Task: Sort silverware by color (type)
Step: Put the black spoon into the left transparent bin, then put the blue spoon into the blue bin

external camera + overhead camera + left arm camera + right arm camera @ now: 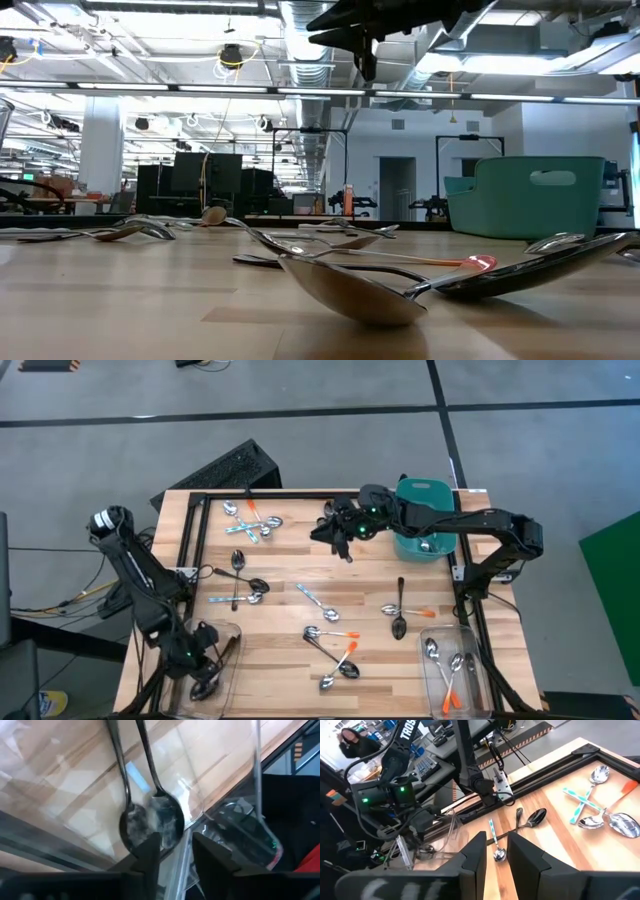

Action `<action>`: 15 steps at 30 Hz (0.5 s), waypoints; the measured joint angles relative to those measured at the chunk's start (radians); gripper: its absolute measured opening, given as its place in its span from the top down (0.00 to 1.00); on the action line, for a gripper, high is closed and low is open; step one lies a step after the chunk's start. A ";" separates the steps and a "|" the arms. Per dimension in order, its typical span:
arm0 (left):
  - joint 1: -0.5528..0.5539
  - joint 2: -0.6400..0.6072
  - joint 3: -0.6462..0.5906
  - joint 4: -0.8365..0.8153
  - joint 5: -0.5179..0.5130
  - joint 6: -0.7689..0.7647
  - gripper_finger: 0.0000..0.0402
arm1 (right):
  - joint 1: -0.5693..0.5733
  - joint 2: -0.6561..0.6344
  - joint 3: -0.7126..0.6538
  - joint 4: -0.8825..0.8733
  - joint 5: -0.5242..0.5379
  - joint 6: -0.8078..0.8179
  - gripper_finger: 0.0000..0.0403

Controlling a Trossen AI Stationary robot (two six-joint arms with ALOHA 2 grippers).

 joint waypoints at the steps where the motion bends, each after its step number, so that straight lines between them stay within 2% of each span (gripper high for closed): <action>1: 0.005 -0.005 0.000 0.000 0.003 0.000 0.71 | -0.002 0.000 0.000 0.000 0.000 0.000 0.74; 4: 0.022 -0.041 0.000 0.046 -0.003 -0.009 0.66 | -0.001 0.000 0.000 -0.014 -0.008 0.001 0.74; 6: 0.041 -0.090 0.000 0.086 -0.043 -0.013 0.66 | -0.001 0.000 0.000 -0.033 -0.027 0.001 0.74; 11: 0.096 -0.253 0.000 0.107 -0.234 0.036 0.69 | -0.001 0.000 0.000 -0.171 -0.041 0.001 0.74; 15: 0.161 -0.366 0.000 0.047 -0.375 0.139 0.73 | 0.017 0.000 0.000 -0.341 0.034 0.023 0.74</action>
